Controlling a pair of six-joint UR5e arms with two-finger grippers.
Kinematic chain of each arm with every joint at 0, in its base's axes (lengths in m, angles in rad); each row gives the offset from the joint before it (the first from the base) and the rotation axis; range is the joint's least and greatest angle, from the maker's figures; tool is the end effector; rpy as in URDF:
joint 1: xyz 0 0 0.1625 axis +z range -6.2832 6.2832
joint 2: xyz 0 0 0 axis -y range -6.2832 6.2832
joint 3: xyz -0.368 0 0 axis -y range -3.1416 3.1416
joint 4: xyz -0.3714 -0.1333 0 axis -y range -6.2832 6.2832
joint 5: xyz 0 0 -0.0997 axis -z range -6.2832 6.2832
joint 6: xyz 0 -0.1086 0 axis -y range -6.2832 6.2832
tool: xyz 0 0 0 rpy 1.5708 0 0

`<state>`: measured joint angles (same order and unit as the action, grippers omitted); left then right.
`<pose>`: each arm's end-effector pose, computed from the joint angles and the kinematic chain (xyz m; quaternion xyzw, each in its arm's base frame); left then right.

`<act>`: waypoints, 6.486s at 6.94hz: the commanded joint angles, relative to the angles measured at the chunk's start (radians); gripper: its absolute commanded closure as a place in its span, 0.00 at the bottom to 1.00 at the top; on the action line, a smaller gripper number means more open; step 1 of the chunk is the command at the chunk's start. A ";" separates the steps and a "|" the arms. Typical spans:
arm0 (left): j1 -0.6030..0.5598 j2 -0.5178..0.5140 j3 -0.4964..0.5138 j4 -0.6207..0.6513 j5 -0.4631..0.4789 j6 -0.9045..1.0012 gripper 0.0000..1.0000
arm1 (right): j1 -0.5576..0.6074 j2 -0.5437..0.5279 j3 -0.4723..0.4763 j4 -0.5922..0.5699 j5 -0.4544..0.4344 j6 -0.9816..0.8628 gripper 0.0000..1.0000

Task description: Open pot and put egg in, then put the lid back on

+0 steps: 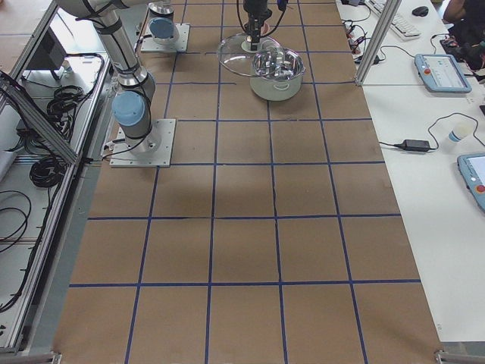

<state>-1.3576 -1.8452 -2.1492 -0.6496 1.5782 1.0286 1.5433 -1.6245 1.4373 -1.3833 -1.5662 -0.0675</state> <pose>-0.0341 -0.4688 0.1355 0.3961 0.9175 -0.0257 0.0229 0.1215 -0.4483 0.4905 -0.0200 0.9998 0.0000 0.0023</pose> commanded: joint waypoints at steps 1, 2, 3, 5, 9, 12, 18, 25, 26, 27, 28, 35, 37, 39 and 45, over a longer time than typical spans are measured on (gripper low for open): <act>0.000 0.009 0.003 0.002 0.000 -0.004 0.87 | 0.001 0.000 0.000 0.000 0.000 0.000 0.92; 0.000 0.023 0.009 -0.002 0.003 -0.005 0.87 | 0.000 0.000 0.000 0.001 0.000 0.000 0.92; -0.002 0.027 0.021 -0.016 0.005 -0.010 0.87 | 0.000 0.000 0.000 0.000 0.000 0.000 0.92; -0.009 0.098 0.080 -0.181 0.009 -0.065 0.87 | 0.000 0.000 0.000 0.000 0.000 0.000 0.92; -0.092 0.164 0.236 -0.427 -0.001 -0.232 0.87 | 0.000 0.000 0.000 0.000 0.000 0.000 0.92; -0.234 0.130 0.370 -0.457 -0.055 -0.543 0.87 | 0.000 0.000 0.000 0.000 0.000 0.000 0.92; -0.460 -0.114 0.554 -0.273 -0.050 -1.083 0.87 | 0.001 0.000 0.000 0.001 0.000 -0.002 0.92; -0.563 -0.155 0.531 -0.266 0.045 -1.145 0.86 | 0.001 0.000 0.000 0.001 0.000 -0.002 0.92; -0.563 -0.166 0.531 -0.265 0.046 -1.142 0.86 | 0.001 0.000 0.000 0.001 0.000 -0.002 0.92; -0.563 -0.169 0.531 -0.263 0.046 -1.144 0.83 | 0.001 0.000 0.000 0.001 0.000 -0.002 0.92; -0.563 -0.172 0.529 -0.263 0.048 -1.138 0.72 | 0.001 0.000 0.000 0.001 0.000 -0.002 0.92; -0.551 -0.099 0.534 -0.274 0.118 -1.099 0.17 | 0.001 0.000 0.000 0.001 0.000 0.000 0.92; -0.462 -0.053 0.526 -0.324 0.117 -1.024 0.12 | 0.003 0.002 0.000 -0.002 -0.002 0.000 0.93; -0.305 0.076 0.528 -0.508 0.010 -0.962 0.08 | 0.012 0.027 -0.020 -0.041 0.003 0.032 0.94; -0.129 0.343 0.597 -0.972 0.019 -0.872 0.03 | 0.208 0.371 -0.198 -0.241 0.086 0.262 0.94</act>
<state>-1.5106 -1.5298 -1.5717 -1.5753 1.5937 0.1828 1.7199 -1.2925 1.2418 -1.5928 -1.4778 0.1629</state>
